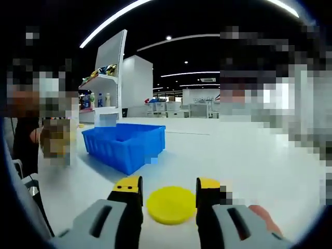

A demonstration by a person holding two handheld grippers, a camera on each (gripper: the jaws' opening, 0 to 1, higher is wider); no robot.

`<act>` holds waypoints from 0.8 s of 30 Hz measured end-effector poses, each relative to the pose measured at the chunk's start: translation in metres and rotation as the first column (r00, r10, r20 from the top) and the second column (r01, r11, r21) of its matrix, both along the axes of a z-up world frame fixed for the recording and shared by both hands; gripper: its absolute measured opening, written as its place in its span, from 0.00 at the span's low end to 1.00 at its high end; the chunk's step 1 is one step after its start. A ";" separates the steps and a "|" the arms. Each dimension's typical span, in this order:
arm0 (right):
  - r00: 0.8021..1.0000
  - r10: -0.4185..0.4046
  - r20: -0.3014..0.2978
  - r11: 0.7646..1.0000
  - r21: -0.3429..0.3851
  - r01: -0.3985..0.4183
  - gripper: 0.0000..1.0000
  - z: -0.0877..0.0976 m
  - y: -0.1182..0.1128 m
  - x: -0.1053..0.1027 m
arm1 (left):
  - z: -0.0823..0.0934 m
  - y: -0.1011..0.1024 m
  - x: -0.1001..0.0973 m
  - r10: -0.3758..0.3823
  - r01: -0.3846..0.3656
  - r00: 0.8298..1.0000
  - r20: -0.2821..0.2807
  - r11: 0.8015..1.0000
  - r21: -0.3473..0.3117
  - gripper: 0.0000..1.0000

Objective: Open the lid of the chip container on the table, take out the chips, place them into the box in front of the container, and close the lid

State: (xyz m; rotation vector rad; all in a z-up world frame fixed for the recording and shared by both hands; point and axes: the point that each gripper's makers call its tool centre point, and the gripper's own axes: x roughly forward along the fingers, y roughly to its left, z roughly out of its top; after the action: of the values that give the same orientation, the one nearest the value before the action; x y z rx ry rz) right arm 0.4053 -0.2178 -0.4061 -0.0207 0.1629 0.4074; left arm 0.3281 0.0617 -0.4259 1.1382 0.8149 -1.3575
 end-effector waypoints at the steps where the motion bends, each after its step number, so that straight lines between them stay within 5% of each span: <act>1: 1.000 -0.003 0.002 1.000 0.003 0.003 0.39 0.000 -0.002 0.000 | -0.001 -0.001 0.000 -0.005 0.005 1.000 -0.001 1.000 0.002 0.45; 11: 1.000 -0.017 0.007 1.000 0.021 0.017 0.39 0.003 -0.015 0.003 | -0.017 -0.007 0.003 -0.001 0.005 0.998 -0.058 0.998 0.064 0.44; 19: 1.000 -0.019 0.010 1.000 0.016 0.019 0.38 0.008 -0.022 0.003 | -0.015 -0.008 0.011 0.047 -0.043 0.994 -0.101 0.998 0.044 0.45; 24: 0.999 0.035 -0.016 0.987 0.158 -0.032 0.38 0.010 -0.011 -0.002 | -0.014 -0.008 0.012 0.050 -0.046 0.993 -0.110 0.998 0.034 0.45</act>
State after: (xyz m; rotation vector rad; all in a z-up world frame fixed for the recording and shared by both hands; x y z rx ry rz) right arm 0.4033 -0.2290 -0.3963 0.1366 0.1487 0.4531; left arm 0.3406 0.0535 -0.4396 1.0680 0.9408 -1.3819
